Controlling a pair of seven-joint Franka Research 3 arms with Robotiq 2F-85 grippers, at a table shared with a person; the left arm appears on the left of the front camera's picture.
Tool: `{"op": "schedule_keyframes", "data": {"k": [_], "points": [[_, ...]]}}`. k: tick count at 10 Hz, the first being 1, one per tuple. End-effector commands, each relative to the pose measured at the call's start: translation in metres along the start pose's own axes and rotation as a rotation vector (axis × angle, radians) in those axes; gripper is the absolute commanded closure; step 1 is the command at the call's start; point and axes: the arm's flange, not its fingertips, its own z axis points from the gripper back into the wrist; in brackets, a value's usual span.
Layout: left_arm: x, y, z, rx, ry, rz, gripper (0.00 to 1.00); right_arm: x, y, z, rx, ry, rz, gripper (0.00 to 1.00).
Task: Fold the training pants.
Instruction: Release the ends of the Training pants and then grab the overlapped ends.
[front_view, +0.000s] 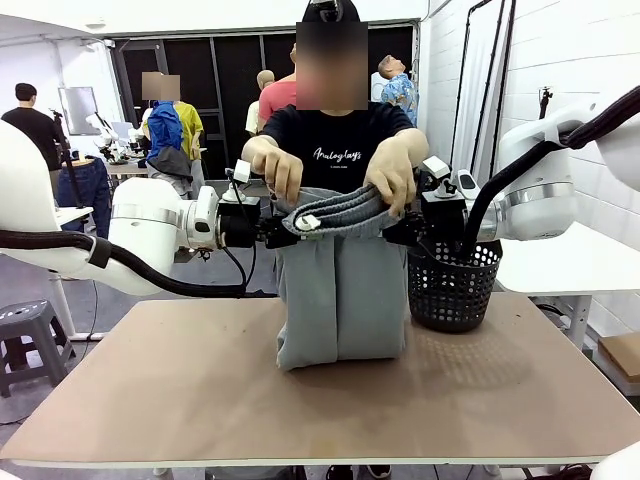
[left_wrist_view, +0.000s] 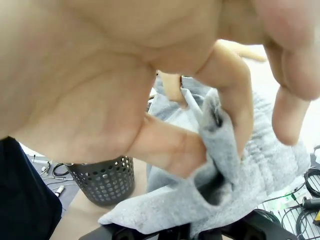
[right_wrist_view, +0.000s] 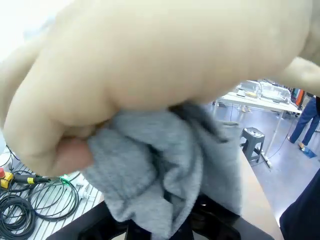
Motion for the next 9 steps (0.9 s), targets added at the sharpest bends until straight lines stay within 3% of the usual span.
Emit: {"op": "schedule_keyframes", "data": {"k": [1,9], "points": [[0.0044,-0.0005,0.0008,0.003,-0.002,0.006,1.00,0.0001,0.0022,-0.0002,-0.002,-0.023,0.006,1.00],[0.0044,-0.0005,0.0008,0.003,-0.002,0.006,1.00,0.0001,0.0022,-0.0002,-0.002,-0.023,0.006,1.00]]}}
